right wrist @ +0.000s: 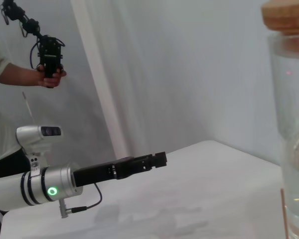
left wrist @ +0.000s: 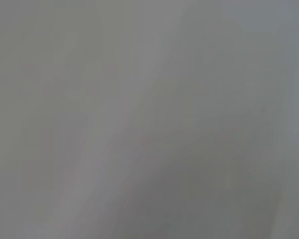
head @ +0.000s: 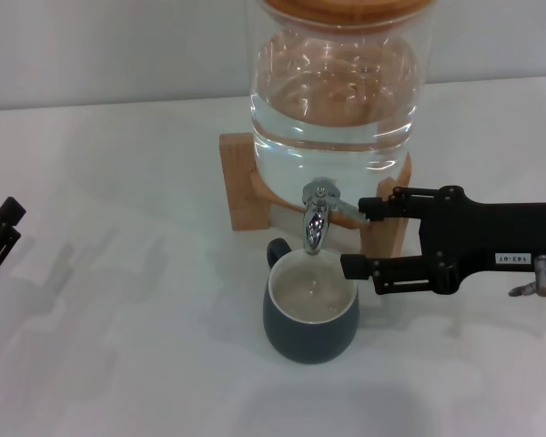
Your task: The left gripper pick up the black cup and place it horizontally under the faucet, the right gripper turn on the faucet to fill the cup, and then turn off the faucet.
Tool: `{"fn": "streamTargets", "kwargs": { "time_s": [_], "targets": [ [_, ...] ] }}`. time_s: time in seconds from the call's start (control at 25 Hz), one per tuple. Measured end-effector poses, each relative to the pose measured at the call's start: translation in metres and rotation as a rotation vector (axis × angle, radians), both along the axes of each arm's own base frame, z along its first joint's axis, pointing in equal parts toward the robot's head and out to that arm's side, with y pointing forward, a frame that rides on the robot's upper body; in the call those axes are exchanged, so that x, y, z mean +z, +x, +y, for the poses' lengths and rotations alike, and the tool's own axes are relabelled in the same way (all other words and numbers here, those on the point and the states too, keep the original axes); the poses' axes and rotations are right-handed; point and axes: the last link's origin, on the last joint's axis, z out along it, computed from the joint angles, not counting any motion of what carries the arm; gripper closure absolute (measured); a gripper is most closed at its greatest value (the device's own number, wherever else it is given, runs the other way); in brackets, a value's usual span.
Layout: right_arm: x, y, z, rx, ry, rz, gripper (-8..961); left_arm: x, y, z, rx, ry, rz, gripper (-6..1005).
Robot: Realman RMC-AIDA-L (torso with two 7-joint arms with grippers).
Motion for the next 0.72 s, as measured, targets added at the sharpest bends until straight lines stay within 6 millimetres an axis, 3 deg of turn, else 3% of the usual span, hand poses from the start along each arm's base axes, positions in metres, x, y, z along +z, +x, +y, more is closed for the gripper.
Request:
{"fn": "streamTargets", "kwargs": {
  "time_s": [0.72],
  "targets": [
    [-0.0015, -0.0031, -0.0048, 0.023, -0.025, 0.002, 151, -0.0014, -0.0005, -0.0009, -0.004, 0.003, 0.016, 391]
  ]
}}
